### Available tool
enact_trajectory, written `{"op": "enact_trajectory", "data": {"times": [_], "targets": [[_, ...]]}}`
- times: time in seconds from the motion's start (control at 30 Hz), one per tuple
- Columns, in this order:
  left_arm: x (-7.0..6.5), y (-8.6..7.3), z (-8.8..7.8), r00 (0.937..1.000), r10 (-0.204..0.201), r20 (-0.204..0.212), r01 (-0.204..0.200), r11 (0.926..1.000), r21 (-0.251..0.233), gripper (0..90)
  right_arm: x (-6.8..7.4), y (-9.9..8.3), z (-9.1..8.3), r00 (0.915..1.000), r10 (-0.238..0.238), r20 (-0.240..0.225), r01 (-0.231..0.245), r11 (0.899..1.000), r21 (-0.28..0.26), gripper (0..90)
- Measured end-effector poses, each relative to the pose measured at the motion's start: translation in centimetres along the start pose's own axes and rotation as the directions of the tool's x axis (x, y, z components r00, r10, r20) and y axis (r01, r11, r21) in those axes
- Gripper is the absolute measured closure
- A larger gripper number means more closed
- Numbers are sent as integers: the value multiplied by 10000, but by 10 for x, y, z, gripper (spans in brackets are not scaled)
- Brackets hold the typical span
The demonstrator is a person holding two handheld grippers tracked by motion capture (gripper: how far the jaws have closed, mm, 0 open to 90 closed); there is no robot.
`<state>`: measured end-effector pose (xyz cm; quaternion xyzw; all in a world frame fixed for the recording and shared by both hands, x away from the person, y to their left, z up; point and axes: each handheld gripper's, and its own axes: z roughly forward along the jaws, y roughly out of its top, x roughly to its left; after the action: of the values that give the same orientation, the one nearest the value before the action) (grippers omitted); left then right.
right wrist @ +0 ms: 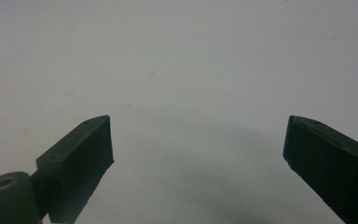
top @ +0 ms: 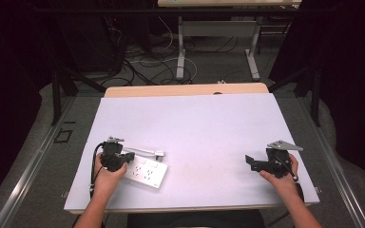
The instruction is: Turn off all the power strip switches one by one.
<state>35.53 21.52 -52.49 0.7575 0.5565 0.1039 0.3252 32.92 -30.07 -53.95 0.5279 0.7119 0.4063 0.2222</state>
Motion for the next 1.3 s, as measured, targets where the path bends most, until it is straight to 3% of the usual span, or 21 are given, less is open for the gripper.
{"op": "enact_trajectory", "data": {"times": [0.77, 1.1, 1.3], "targets": [[0, 0, 2, 10000, -53, 39, 53, 9999, 157, 900, -1, 0, 0, 10000, 3, 8, -3, 10000, -9, 76], [-1, -1, 0, 9987, -416, 299, 414, 9991, 62, 900, 0, 0, 0, 10000, 9, 12, -9, 10000, -22, 76], [-6, -1, -1, 9985, -362, 420, 363, 9993, 0, 900, 0, 0, 0, 10000, 9, 6, -9, 10000, -25, 76]]}}
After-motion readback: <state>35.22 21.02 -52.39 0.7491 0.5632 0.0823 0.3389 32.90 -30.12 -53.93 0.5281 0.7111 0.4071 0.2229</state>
